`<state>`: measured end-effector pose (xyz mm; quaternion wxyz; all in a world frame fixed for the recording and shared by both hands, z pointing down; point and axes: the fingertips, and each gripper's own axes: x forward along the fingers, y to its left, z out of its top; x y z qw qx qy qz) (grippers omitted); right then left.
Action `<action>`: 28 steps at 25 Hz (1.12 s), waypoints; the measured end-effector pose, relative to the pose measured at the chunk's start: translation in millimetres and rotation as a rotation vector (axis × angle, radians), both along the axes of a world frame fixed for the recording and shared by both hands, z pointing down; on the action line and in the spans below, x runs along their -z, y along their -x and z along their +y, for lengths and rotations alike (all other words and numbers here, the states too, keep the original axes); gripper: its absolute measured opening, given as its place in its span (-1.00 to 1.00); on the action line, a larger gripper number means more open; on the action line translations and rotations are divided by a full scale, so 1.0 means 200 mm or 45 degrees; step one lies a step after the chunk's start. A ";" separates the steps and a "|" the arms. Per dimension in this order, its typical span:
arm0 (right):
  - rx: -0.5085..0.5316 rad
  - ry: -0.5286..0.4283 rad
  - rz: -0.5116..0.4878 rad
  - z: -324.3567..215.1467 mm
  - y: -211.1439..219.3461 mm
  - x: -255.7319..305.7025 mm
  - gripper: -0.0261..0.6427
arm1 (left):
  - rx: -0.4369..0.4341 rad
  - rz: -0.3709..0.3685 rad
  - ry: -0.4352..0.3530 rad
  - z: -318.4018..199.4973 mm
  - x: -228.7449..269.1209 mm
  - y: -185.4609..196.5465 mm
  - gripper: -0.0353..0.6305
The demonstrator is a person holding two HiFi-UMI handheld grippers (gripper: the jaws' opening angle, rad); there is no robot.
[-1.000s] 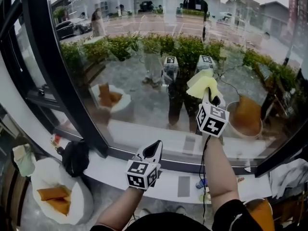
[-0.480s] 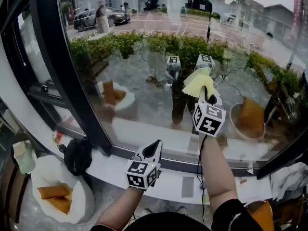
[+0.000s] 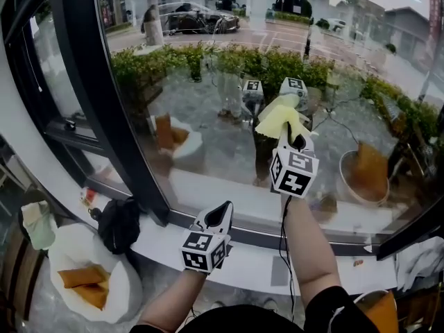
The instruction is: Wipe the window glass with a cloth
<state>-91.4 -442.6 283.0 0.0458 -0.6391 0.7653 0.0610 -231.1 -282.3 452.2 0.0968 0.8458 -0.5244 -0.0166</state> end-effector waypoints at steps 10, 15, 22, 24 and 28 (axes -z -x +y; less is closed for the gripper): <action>0.087 0.002 0.040 -0.05 0.40 -0.06 -0.83 | 0.056 0.015 0.020 -0.04 -0.05 0.26 -0.88; 0.127 0.009 0.058 -0.07 0.58 -0.09 -0.83 | 0.081 0.020 0.029 -0.04 -0.06 0.37 -0.88; 0.168 0.036 0.044 -0.09 0.70 -0.13 -0.83 | 0.106 0.011 0.036 -0.03 -0.08 0.46 -0.88; 0.177 0.046 0.037 -0.09 0.71 -0.14 -0.83 | 0.106 0.008 0.035 -0.02 -0.08 0.46 -0.88; 0.195 0.072 0.029 -0.10 0.71 -0.14 -0.83 | 0.101 0.005 0.030 -0.01 -0.07 0.46 -0.88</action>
